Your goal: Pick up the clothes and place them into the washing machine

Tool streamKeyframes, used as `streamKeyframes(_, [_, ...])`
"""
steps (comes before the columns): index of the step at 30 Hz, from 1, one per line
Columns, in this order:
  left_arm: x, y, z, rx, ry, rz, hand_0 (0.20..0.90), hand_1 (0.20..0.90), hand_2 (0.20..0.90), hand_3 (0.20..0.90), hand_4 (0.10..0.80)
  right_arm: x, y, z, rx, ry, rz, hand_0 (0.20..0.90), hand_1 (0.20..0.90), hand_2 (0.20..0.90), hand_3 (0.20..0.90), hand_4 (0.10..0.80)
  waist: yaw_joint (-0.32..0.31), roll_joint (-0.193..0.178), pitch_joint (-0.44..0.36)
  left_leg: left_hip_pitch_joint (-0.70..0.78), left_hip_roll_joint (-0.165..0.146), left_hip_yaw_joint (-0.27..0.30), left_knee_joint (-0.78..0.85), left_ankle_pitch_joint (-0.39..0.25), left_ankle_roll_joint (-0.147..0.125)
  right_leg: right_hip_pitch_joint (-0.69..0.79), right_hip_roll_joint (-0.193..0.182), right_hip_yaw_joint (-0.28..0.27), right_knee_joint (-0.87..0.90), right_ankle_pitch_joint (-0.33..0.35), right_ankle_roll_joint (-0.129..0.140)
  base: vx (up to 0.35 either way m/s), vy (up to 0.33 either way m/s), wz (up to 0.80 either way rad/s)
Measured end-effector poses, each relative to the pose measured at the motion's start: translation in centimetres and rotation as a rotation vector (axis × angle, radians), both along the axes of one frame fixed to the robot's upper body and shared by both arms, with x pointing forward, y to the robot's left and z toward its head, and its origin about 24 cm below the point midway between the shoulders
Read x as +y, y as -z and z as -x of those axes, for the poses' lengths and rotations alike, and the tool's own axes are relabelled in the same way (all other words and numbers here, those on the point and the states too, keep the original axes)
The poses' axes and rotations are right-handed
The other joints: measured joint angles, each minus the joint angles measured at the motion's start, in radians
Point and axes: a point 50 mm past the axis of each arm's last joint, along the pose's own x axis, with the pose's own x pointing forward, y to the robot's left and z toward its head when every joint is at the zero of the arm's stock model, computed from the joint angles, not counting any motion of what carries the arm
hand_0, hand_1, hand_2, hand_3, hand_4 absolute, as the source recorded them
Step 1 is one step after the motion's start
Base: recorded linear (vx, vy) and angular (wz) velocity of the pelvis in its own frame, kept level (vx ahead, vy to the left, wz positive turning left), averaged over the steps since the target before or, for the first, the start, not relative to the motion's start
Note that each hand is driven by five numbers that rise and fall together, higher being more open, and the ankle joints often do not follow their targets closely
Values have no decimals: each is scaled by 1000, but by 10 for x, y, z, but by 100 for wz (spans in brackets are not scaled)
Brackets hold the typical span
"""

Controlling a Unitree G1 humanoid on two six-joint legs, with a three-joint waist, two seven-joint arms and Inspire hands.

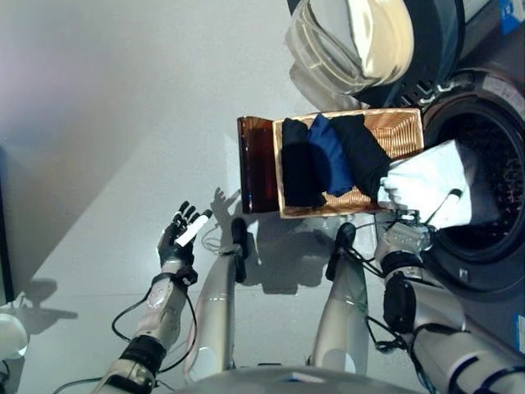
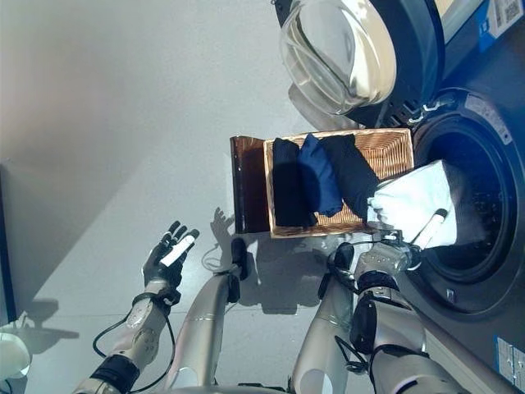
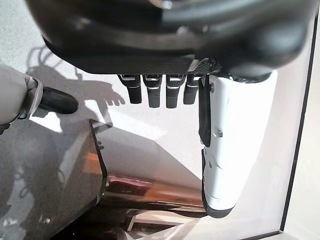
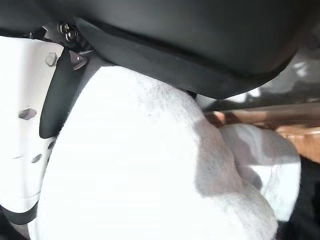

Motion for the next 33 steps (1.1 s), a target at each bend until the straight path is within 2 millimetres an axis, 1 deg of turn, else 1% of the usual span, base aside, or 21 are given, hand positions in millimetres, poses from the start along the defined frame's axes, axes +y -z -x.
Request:
streamKeyframes(6, [2, 7, 3, 33, -9, -7, 900, 900, 900, 900, 800, -12, -6, 3, -10, 45, 13, 200, 200, 200, 200, 300, -10, 0, 0, 16, 1, 2, -4, -1, 0, 12, 1, 2, -6, 0, 1, 3, -3, -1])
streamKeyframes(9, [2, 7, 3, 32, -9, -7, 900, 900, 900, 900, 800, -25, -13, 7, -17, 91, 8, 200, 200, 200, 200, 300, -6, 0, -8, 16, 0, 3, -5, -3, 2, 17, 1, 2, -14, 3, 4, 0, 0, 0])
streamKeyframes(14, [3, 9, 5, 41, -11, -10, 900, 900, 900, 900, 800, -47, -36, 6, -44, 144, 30, 200, 200, 200, 200, 300, -3, 0, -9, 15, 0, 17, -8, -6, 7, 16, 2, 8, -38, 18, 11, 0, -7, -6])
streamKeyframes(15, [3, 8, 5, 40, -11, -11, 900, 900, 900, 900, 800, -50, -39, 7, -48, 150, 31, 200, 200, 200, 200, 300, -3, 0, -9, 14, 0, 18, -8, -6, 7, 16, 2, 8, -39, 19, 11, 0, 0, 0])
streamKeyframes(18, [4, 7, 5, 36, -9, -13, 900, 900, 900, 900, 800, -63, -55, 7, -75, 190, 43, 200, 200, 200, 200, 300, -1, 1, -9, 13, -1, 19, -8, -7, 8, 15, 1, 8, -40, 19, 11, 0, 0, 0])
streamKeyframes(21, [4, 7, 5, 35, -7, -12, 900, 900, 900, 900, 800, -72, -64, 9, -94, 230, 33, 200, 200, 200, 200, 300, 1, 3, -10, 13, -1, 19, -12, -7, 8, 14, 0, 7, -39, 19, 11, 0, 0, 0])
streamKeyframes(24, [4, 8, 6, 38, -8, -13, 900, 900, 900, 900, 800, -78, -67, 12, -83, 251, 26, 200, 200, 200, 200, 300, 4, 9, -14, 13, -3, 20, -16, -7, 8, 13, -1, 7, -42, 19, 11, 0, 0, 0])
streamKeyframes(28, [4, 8, 6, 39, -6, -12, 900, 900, 900, 900, 800, -85, -66, 19, -44, 279, 5, 200, 200, 200, 200, 300, 11, 35, -30, 13, -3, 22, -21, -7, 8, 11, -2, 7, -42, 18, 11, 0, 0, 0])
streamKeyframes(32, [0, 10, 7, 45, 15, -16, 900, 900, 900, 900, 800, -90, -57, 27, 0, 316, -46, 200, 200, 200, 200, 300, 25, 68, -52, 13, -4, 23, -24, -7, 8, 9, -3, 8, -39, 18, 11, 0, 0, 0])
streamKeyframes(33, [-1, 10, 7, 46, 20, -16, 900, 900, 900, 900, 800, -89, -57, 27, 3, 318, -52, 200, 200, 200, 200, 300, 26, 71, -54, 13, -4, 23, -24, -7, 8, 9, -3, 8, -38, 18, 11, 0, 0, 0])
